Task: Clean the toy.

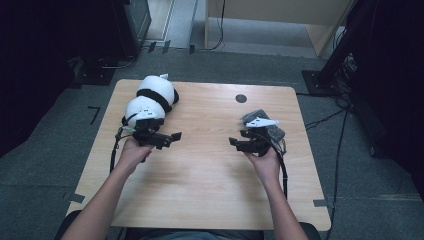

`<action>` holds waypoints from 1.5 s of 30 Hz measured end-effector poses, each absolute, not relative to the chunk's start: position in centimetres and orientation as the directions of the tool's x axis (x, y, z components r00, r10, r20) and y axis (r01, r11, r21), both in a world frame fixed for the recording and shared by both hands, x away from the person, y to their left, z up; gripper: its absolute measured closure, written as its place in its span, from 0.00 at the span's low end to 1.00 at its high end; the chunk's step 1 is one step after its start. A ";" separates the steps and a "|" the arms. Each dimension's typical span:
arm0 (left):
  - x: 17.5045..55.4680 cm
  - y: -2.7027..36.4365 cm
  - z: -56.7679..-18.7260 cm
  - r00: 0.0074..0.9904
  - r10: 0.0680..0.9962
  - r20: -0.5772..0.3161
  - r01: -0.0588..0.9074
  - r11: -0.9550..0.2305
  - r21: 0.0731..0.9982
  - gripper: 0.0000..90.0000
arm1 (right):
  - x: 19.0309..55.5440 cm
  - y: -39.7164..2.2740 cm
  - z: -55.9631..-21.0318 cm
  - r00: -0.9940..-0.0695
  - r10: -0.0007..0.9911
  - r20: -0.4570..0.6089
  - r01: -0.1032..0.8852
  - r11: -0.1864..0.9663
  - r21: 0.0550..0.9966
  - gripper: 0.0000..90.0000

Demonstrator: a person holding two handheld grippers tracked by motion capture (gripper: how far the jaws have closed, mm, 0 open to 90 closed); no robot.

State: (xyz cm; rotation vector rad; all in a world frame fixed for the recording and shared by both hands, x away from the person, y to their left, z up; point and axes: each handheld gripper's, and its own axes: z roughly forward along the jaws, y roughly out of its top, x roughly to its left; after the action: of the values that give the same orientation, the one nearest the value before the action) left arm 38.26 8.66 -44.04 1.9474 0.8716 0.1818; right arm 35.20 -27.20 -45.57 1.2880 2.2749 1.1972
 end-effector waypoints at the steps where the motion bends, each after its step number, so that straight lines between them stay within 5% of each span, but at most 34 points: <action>1: 38.2 8.3 -44.3 0.734 0.641 -0.224 0.503 -0.291 0.814 0.00 | 35.2 -26.9 -45.7 -0.578 0.800 0.160 0.587 0.272 0.762 0.45; 16: 37.5 4.9 -47.8 0.736 0.633 -0.241 0.540 -0.334 0.773 0.00 | 34.5 -23.8 -47.9 -0.598 0.788 0.144 0.591 0.313 0.744 0.44; 20: 37.5 4.0 -49.0 0.695 0.695 -0.184 0.542 -0.339 0.769 0.16 | 34.3 -23.4 -48.7 -0.593 0.793 0.137 0.594 0.316 0.740 0.44; 24: 37.7 3.5 -50.0 0.705 0.688 -0.172 0.552 -0.380 0.743 0.16 | 34.4 -23.2 -49.8 -0.586 0.783 0.211 0.639 0.285 0.715 0.45; 45: 37.6 2.6 -51.8 0.733 0.674 -0.092 0.517 -0.463 0.720 0.15 | 33.7 -22.0 -52.2 -0.575 0.818 0.031 0.547 0.356 0.758 0.37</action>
State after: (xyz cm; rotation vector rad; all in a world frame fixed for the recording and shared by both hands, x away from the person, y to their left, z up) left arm 37.62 2.61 -51.75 2.1663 0.8952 0.2635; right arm 33.66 -21.96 -52.21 1.1999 2.2705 1.0644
